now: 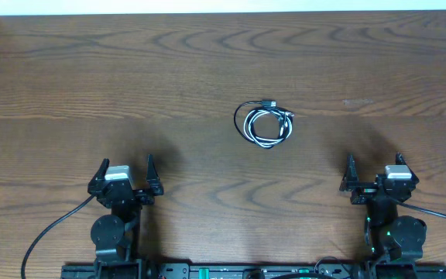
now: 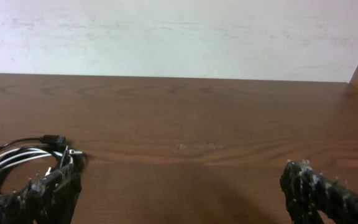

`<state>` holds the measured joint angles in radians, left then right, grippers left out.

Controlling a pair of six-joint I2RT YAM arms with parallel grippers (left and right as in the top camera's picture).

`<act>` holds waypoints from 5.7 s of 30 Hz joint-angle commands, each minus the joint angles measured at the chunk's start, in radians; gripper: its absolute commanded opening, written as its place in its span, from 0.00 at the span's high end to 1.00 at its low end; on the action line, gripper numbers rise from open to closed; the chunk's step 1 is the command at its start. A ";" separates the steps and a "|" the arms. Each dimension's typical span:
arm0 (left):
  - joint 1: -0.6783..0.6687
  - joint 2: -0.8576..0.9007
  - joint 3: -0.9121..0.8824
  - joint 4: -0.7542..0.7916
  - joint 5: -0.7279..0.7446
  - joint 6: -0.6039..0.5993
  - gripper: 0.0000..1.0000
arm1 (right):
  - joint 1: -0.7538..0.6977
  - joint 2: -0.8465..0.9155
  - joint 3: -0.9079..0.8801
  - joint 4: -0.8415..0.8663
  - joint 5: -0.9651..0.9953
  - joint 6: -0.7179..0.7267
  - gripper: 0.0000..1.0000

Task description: Untangle cables

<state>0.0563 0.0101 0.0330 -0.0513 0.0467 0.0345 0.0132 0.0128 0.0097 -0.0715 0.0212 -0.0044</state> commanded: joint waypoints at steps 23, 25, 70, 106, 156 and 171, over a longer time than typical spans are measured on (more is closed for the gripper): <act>0.003 0.000 -0.029 -0.015 -0.002 0.014 0.02 | -0.008 -0.004 -0.004 -0.003 -0.005 0.000 0.01; 0.003 0.000 -0.029 -0.015 -0.003 0.014 0.02 | -0.008 -0.004 -0.004 -0.003 -0.005 0.000 0.01; 0.004 0.000 -0.029 -0.007 0.006 -0.009 0.02 | -0.008 -0.004 -0.004 0.006 -0.005 0.000 0.01; 0.004 0.785 0.969 -0.620 0.233 0.017 0.02 | -0.007 0.240 0.719 -0.577 -0.034 0.093 0.01; 0.004 1.087 1.117 -0.600 0.486 0.070 0.07 | -0.008 1.414 1.552 -1.022 -0.071 -0.068 0.32; -0.088 1.369 1.117 -0.460 0.502 -0.005 0.00 | -0.027 1.461 1.552 -0.943 -0.105 -0.084 0.01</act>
<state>0.0158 1.3327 1.1290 -0.5407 0.4709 0.0422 0.0059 1.4403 1.5417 -1.0092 -0.0433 -0.0704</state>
